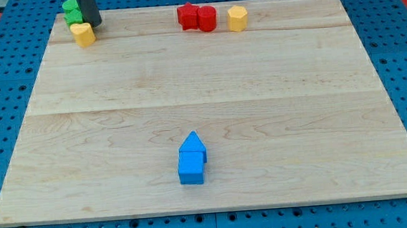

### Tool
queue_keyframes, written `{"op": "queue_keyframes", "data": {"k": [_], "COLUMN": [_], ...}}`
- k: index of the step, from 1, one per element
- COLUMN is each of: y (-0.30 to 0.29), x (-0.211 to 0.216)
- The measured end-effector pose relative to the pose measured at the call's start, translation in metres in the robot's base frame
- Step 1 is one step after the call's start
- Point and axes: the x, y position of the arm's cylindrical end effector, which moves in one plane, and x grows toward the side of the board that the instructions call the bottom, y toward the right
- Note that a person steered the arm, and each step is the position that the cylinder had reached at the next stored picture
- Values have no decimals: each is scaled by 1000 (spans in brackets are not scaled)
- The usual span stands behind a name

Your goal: Place the yellow hexagon below the red blocks

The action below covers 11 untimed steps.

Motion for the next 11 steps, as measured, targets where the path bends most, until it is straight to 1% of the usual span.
{"op": "queue_keyframes", "data": {"k": [1, 2, 3, 4, 5, 6, 7, 8, 9, 10, 11], "y": [31, 65, 107, 164, 221, 278, 330, 348, 332, 289, 261], "x": [0, 15, 42, 65, 73, 73, 58, 21, -9, 2, 35]}}
